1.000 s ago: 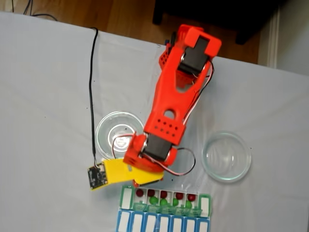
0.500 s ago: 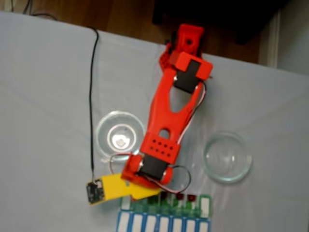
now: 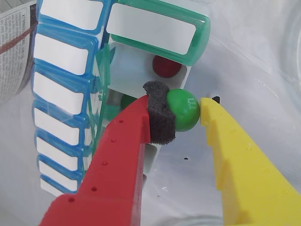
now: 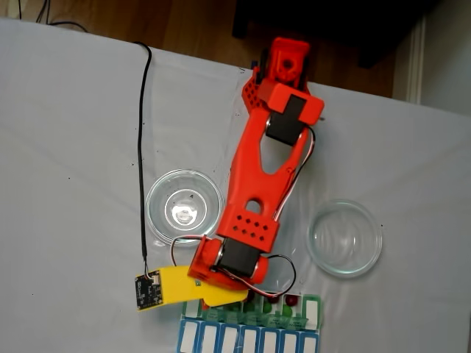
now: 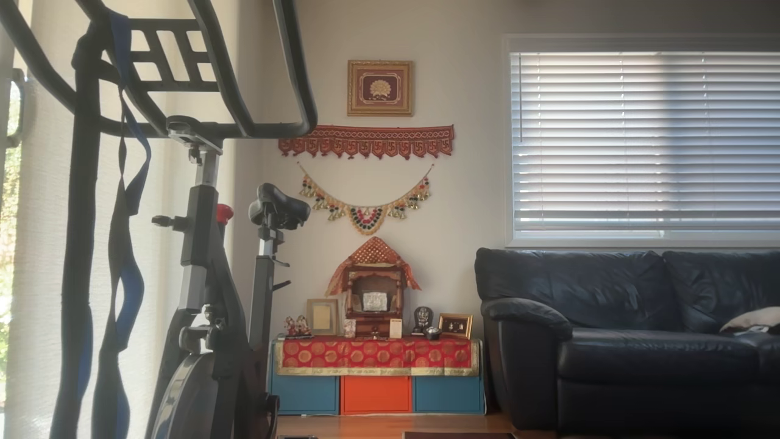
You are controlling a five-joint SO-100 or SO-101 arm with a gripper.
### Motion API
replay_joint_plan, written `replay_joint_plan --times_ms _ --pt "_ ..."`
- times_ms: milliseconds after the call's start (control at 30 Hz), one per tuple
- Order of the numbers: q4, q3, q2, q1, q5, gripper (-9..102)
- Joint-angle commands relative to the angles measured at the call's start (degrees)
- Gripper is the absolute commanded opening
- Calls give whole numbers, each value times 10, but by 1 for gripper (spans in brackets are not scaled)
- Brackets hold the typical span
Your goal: Sort medicines into box.
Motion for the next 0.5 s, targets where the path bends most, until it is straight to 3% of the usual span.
replay_joint_plan --times_ms 0,467 --pt "-13 -51 25 -11 8 1" --pt "-13 -140 -45 -20 35 1"
